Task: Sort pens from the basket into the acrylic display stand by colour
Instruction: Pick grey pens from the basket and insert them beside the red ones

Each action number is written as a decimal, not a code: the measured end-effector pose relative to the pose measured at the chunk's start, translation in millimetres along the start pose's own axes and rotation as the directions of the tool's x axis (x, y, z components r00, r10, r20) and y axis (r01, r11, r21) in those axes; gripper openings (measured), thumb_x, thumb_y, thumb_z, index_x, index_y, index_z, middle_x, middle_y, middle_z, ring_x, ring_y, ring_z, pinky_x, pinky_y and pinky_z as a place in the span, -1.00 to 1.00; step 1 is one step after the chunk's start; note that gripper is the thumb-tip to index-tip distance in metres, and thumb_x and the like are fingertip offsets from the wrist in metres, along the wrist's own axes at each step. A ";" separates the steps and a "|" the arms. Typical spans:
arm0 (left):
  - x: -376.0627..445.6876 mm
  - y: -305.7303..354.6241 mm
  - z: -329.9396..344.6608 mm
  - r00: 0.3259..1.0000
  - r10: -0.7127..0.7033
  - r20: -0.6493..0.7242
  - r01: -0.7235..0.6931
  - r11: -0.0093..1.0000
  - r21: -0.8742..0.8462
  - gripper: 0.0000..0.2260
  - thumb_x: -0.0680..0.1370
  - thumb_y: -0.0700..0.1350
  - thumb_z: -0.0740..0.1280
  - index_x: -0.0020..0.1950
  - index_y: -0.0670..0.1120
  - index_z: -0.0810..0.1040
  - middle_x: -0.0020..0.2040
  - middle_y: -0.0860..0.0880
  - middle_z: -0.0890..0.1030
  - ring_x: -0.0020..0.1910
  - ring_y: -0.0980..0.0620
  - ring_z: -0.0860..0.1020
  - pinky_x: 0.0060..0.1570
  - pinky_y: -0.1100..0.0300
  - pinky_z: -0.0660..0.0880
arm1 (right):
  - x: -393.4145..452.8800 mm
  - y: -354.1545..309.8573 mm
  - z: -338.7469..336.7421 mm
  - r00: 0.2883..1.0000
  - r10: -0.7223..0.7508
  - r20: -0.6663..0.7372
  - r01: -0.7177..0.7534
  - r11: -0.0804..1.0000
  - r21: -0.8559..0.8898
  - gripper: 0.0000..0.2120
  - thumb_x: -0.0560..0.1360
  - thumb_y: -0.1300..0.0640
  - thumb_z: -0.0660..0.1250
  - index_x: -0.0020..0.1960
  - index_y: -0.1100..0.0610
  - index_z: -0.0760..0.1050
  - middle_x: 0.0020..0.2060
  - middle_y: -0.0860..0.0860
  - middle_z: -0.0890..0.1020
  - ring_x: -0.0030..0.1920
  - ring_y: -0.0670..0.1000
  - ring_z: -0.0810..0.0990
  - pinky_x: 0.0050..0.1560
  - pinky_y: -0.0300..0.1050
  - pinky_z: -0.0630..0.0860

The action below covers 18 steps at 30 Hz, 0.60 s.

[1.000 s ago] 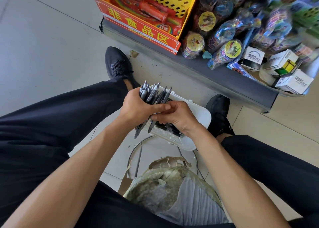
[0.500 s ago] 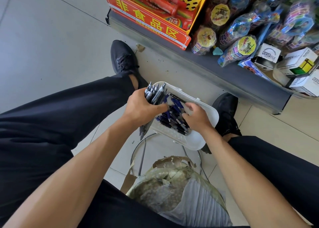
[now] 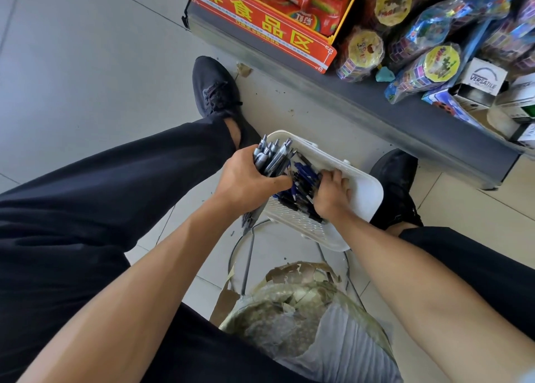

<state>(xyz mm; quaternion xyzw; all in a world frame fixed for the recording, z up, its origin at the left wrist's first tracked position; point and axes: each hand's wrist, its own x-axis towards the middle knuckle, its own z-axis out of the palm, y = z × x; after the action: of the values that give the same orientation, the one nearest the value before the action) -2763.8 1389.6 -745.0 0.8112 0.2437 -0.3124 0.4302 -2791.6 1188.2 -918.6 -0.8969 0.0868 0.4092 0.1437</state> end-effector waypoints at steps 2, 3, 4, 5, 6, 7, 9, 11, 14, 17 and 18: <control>-0.1 -0.1 0.4 1.000 -0.001 -0.007 0.001 1.000 0.005 -0.74 0.34 -0.05 0.58 -0.08 -0.05 0.58 -0.20 -0.01 0.68 -0.18 -0.03 0.66 -0.17 0.02 0.65 | -1.7 1.2 1.3 0.999 0.021 -0.031 -0.021 1.000 -0.006 -0.53 0.59 0.22 0.23 0.49 0.15 0.29 0.38 0.22 0.30 0.37 0.31 0.29 0.42 0.15 0.23; 0.0 0.1 0.4 1.000 -0.003 -0.009 0.003 1.000 0.007 -0.73 0.34 -0.04 0.58 -0.08 -0.05 0.58 -0.20 -0.02 0.68 -0.18 -0.04 0.66 -0.18 0.00 0.66 | -2.2 1.7 1.1 0.999 0.022 -0.048 -0.022 1.000 -0.002 -0.56 0.60 0.23 0.23 0.47 0.16 0.32 0.36 0.22 0.33 0.36 0.30 0.30 0.42 0.13 0.23; 0.2 0.1 0.3 1.000 -0.007 -0.009 0.007 1.000 0.008 -0.73 0.33 -0.04 0.58 -0.08 -0.06 0.58 -0.20 -0.03 0.68 -0.18 -0.05 0.66 -0.17 -0.03 0.66 | -1.7 2.4 1.0 0.998 0.020 -0.063 -0.020 1.000 0.008 -0.59 0.60 0.24 0.23 0.44 0.17 0.35 0.35 0.23 0.35 0.35 0.29 0.32 0.40 0.11 0.24; 0.4 0.2 0.2 1.000 -0.011 -0.006 0.011 1.000 0.008 -0.73 0.33 -0.04 0.58 -0.08 -0.06 0.58 -0.20 -0.03 0.68 -0.18 -0.05 0.66 -0.17 -0.04 0.66 | -0.2 2.9 0.6 0.997 0.020 -0.074 -0.018 1.000 0.025 -0.62 0.59 0.25 0.25 0.40 0.19 0.38 0.33 0.23 0.37 0.34 0.29 0.35 0.38 0.10 0.27; 0.3 0.2 0.1 1.000 -0.013 -0.002 0.013 1.000 0.006 -0.73 0.33 -0.04 0.58 -0.08 -0.06 0.58 -0.19 -0.03 0.68 -0.18 -0.05 0.67 -0.17 -0.05 0.66 | 1.8 3.1 -0.5 0.996 0.022 -0.083 -0.018 0.998 0.055 -0.66 0.58 0.26 0.27 0.35 0.21 0.41 0.32 0.24 0.40 0.32 0.29 0.39 0.35 0.10 0.32; 0.4 0.0 0.1 1.000 -0.013 0.003 0.013 1.000 0.005 -0.73 0.33 -0.04 0.58 -0.08 -0.05 0.58 -0.19 -0.02 0.68 -0.18 -0.05 0.67 -0.17 -0.06 0.66 | 4.5 3.0 -2.4 0.996 0.028 -0.086 -0.020 0.995 0.096 -0.69 0.56 0.27 0.30 0.29 0.23 0.44 0.29 0.24 0.45 0.29 0.28 0.44 0.31 0.08 0.37; -0.3 0.1 0.5 1.000 -0.010 0.009 0.010 1.000 0.009 -0.73 0.33 -0.04 0.58 -0.09 -0.06 0.58 -0.19 -0.04 0.68 -0.18 -0.07 0.66 -0.17 -0.07 0.66 | 9.1 3.0 -8.2 0.996 0.041 -0.074 -0.028 0.985 0.169 -0.76 0.55 0.25 0.32 0.21 0.22 0.49 0.21 0.20 0.55 0.22 0.25 0.53 0.22 0.04 0.46; -1.2 0.1 0.5 1.000 -0.007 0.010 0.007 1.000 0.013 -0.72 0.33 -0.04 0.58 -0.09 -0.06 0.57 -0.19 -0.05 0.68 -0.17 -0.09 0.66 -0.16 -0.09 0.66 | 11.0 4.0 -12.8 0.998 0.040 -0.042 -0.031 0.981 0.190 -0.78 0.57 0.19 0.33 0.20 0.18 0.53 0.14 0.15 0.63 0.18 0.21 0.58 0.19 0.02 0.52; -2.3 0.5 -0.2 1.000 -0.013 0.013 0.013 1.000 0.009 -0.72 0.33 -0.06 0.59 -0.07 -0.05 0.56 -0.19 -0.04 0.67 -0.17 -0.08 0.67 -0.14 -0.09 0.66 | 9.4 6.6 -11.3 1.000 0.007 -0.016 -0.005 0.990 0.144 -0.83 0.56 0.17 0.34 0.14 0.14 0.59 0.09 0.12 0.66 0.14 0.18 0.61 0.15 0.01 0.56; -2.8 1.1 -0.4 1.000 -0.014 0.015 0.014 1.000 0.005 -0.72 0.34 -0.08 0.59 -0.08 -0.04 0.55 -0.19 -0.02 0.66 -0.18 -0.05 0.67 -0.14 -0.05 0.67 | 9.3 7.4 -7.5 0.999 -0.019 -0.030 0.022 0.994 0.109 -0.82 0.55 0.18 0.33 0.14 0.14 0.56 0.11 0.13 0.63 0.16 0.19 0.56 0.16 0.04 0.54; -2.8 1.2 -0.3 1.000 -0.013 0.014 0.013 1.000 0.004 -0.73 0.34 -0.08 0.59 -0.09 -0.03 0.54 -0.19 -0.02 0.66 -0.18 -0.05 0.67 -0.15 -0.03 0.67 | 8.9 6.7 -7.7 0.999 -0.024 -0.024 0.026 0.994 0.110 -0.84 0.54 0.18 0.33 0.11 0.12 0.54 0.10 0.13 0.62 0.15 0.19 0.56 0.14 0.04 0.54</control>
<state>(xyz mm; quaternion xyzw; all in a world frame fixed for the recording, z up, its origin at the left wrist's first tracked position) -2764.9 1388.9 -742.2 0.8081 0.2455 -0.3213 0.4284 -2782.2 1179.0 -921.9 -0.8931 0.0995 0.3919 0.1972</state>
